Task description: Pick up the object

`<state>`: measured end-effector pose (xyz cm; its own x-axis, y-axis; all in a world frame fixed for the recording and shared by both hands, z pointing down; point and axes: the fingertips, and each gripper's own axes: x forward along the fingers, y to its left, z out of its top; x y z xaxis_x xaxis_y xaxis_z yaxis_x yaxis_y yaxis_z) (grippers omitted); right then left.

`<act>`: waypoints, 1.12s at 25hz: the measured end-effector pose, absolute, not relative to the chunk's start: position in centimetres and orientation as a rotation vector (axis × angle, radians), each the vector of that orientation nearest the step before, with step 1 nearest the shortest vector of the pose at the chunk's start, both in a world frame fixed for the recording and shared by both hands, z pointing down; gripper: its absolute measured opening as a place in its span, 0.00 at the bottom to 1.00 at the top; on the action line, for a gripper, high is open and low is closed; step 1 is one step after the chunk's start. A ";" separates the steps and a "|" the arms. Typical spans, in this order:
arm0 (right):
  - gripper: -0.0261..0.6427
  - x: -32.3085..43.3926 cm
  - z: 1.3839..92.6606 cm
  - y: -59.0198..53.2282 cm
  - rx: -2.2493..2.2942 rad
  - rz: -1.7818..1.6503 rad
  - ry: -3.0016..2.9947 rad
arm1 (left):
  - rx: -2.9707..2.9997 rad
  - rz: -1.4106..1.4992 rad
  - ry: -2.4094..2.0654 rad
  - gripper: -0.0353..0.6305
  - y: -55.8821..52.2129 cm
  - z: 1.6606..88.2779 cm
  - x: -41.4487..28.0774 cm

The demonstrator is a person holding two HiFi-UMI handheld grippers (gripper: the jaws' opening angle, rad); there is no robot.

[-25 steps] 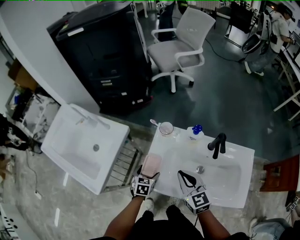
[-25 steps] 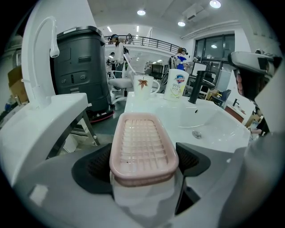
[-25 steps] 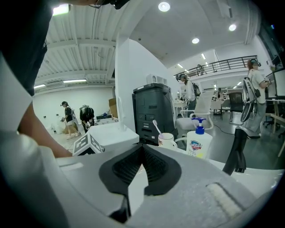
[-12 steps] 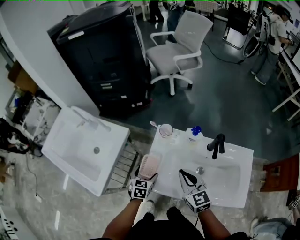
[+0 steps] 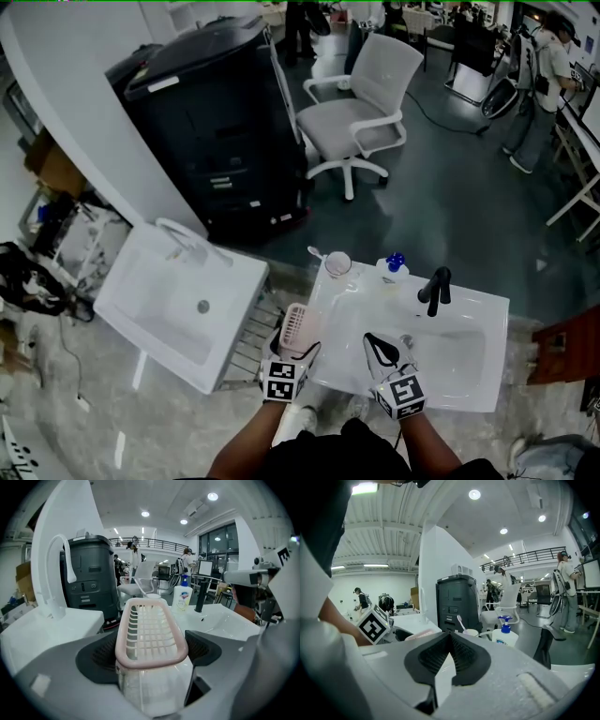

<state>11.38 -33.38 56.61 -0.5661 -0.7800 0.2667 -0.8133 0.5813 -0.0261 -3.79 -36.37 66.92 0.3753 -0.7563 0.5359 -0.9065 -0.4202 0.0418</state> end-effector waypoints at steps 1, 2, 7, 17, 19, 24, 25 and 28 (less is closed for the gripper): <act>0.04 11.4 56.5 -33.4 1.330 0.210 -2.585 | 2.320 0.619 -1.462 0.75 -36.5 66.2 -3.8; 0.04 11.5 56.3 -33.4 1.336 0.204 -2.585 | 2.325 0.595 -1.465 0.75 -36.6 65.6 -3.8; 0.04 11.8 55.8 -33.1 1.365 0.179 -2.577 | 2.346 0.506 -1.480 0.75 -37.0 63.1 -4.0; 0.04 12.7 54.2 -33.2 1.447 0.092 -2.572 | 2.487 0.472 -1.535 0.75 -36.9 59.0 -4.0; 0.04 13.0 53.7 -33.1 1.460 0.075 -2.570 | 2.493 0.453 -1.539 0.75 -36.6 58.5 -4.0; 0.04 13.9 53.1 -32.6 1.493 0.054 -2.562 | 2.507 0.408 -1.546 0.75 -35.8 57.1 -4.0; 0.04 14.0 52.9 -32.5 1.497 0.050 -2.561 | 2.511 0.399 -1.544 0.75 -35.6 56.8 -4.0; 0.04 14.0 52.2 -32.2 1.498 0.032 -2.566 | 2.525 0.372 -1.557 0.75 -35.5 55.6 -4.0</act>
<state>13.97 -32.16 52.24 -0.4810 -0.8625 0.1572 -0.8662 0.4952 0.0669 -4.03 -35.47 55.59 0.4300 -0.8557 0.2878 -0.8934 -0.4494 -0.0014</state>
